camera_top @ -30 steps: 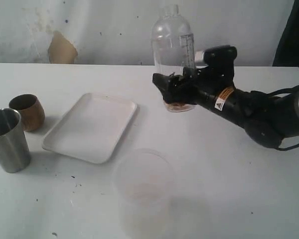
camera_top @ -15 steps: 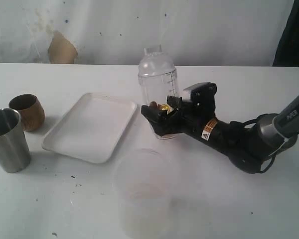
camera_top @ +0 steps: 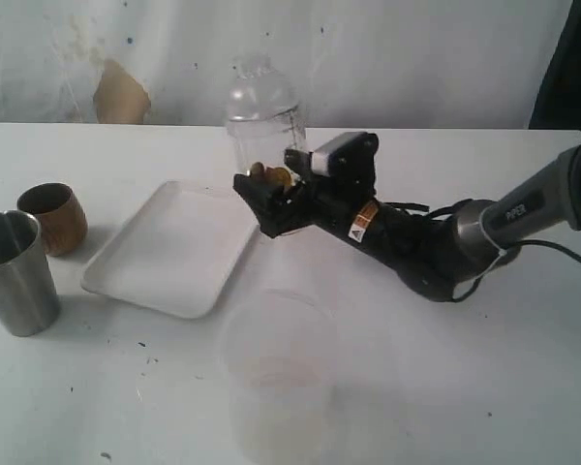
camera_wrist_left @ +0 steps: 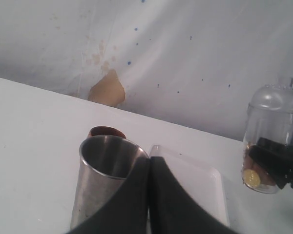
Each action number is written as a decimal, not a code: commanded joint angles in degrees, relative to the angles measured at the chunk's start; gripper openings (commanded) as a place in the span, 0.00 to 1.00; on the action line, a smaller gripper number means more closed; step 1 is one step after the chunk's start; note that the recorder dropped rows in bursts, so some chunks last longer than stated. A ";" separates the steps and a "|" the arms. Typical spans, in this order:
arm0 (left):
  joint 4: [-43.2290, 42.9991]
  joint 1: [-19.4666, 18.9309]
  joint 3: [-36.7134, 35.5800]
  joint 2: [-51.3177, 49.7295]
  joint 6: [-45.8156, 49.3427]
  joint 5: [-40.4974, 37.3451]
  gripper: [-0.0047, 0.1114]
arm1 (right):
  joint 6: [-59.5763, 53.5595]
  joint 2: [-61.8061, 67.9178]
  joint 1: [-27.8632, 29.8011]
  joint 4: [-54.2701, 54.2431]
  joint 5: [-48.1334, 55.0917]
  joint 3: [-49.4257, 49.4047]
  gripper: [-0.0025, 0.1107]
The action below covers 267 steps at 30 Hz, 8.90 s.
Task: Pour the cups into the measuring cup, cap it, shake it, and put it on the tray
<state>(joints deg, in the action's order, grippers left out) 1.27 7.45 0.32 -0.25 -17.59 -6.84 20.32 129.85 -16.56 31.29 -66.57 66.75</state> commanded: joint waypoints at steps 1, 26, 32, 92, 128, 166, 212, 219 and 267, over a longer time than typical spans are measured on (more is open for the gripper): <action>0.41 0.00 -0.32 0.25 0.03 0.77 0.04 | -0.82 1.48 -2.98 0.42 -3.39 5.07 0.02; 0.41 0.00 -0.32 0.25 0.03 0.77 0.04 | 0.46 17.74 -6.49 3.47 4.53 23.09 0.02; 0.41 0.00 -0.32 0.25 0.03 0.77 0.04 | 0.85 17.74 -6.72 7.87 12.48 23.09 0.02; 0.41 0.00 -0.32 0.25 0.03 0.77 0.04 | 31.06 7.20 -6.82 36.17 29.52 21.71 0.89; 0.41 0.00 -0.32 0.25 0.03 0.77 0.04 | 77.40 -22.76 14.60 68.66 33.19 -3.43 0.02; 0.41 0.00 -0.32 0.25 0.03 0.77 0.04 | -19.94 -66.36 15.48 -29.04 100.56 -10.45 0.02; 0.41 0.00 -0.32 0.25 0.03 0.88 0.04 | -10.98 -129.85 15.48 -28.51 96.87 -42.10 0.02; 0.41 0.00 -0.32 0.25 0.03 0.88 0.04 | -11.50 -129.85 16.76 -28.51 96.15 -43.25 0.02; 0.41 0.00 -0.32 0.25 0.03 0.88 0.04 | -11.50 -129.85 17.36 -26.69 83.23 -66.75 0.02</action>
<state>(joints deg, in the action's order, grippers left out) 1.27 7.45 0.32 -0.25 -17.59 -6.84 8.99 0.29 0.50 4.02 16.57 0.40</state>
